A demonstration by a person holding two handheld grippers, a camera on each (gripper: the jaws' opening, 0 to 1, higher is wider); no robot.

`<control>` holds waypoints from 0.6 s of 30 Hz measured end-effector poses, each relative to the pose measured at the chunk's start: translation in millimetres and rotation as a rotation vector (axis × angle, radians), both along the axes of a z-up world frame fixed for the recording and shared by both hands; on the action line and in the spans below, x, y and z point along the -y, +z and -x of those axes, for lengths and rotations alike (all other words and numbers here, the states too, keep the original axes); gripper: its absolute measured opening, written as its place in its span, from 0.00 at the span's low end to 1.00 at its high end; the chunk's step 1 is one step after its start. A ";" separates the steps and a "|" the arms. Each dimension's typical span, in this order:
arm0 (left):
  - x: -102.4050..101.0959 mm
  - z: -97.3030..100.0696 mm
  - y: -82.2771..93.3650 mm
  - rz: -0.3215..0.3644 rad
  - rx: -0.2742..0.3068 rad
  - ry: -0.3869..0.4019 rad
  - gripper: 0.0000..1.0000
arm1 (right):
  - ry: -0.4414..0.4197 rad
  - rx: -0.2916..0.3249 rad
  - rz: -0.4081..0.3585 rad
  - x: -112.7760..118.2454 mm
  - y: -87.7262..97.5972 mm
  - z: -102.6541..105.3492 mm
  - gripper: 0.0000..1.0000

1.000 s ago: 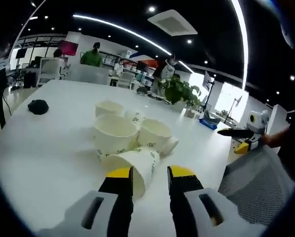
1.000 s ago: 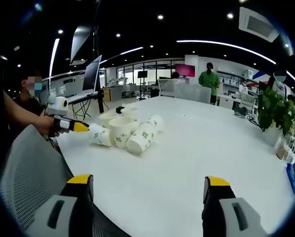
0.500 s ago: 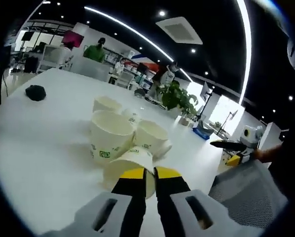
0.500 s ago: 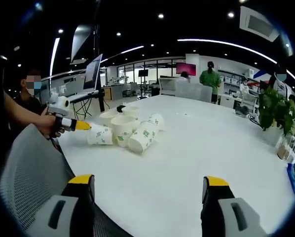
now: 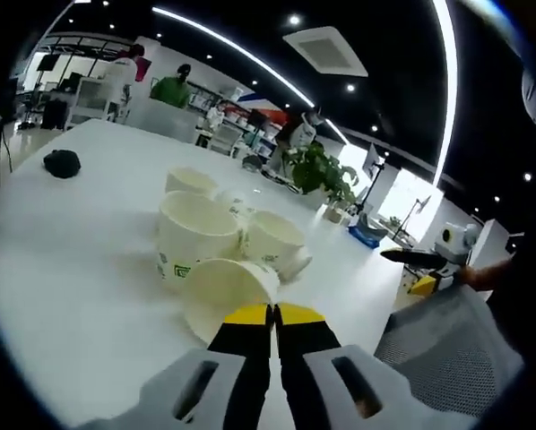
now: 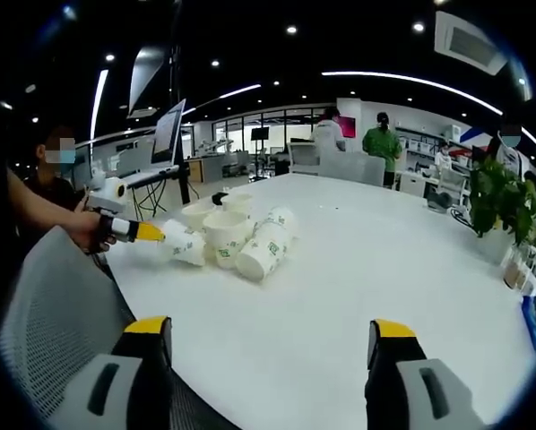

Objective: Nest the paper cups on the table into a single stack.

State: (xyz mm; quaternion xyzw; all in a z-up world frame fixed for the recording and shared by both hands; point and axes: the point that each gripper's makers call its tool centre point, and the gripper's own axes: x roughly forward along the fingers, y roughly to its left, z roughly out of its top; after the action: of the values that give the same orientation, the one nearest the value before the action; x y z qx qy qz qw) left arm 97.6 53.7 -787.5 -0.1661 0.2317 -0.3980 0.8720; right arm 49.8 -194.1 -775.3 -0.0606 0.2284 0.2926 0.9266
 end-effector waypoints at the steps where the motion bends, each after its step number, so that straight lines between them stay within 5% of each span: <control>1: -0.4 1.4 0.7 -0.001 -0.001 0.000 0.00 | 0.000 0.000 -0.001 0.0 0.1 -0.1 0.92; 18: -6.9 12.8 40.5 -0.040 0.072 0.012 0.00 | 0.007 0.013 -0.015 -2.5 3.2 0.0 0.94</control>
State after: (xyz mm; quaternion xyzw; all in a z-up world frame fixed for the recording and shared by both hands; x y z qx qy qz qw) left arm 84.8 60.6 -747.0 -0.1356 0.2072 -0.3935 0.8854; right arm 49.8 -191.6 -772.1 -0.0565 0.2202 0.2970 0.9274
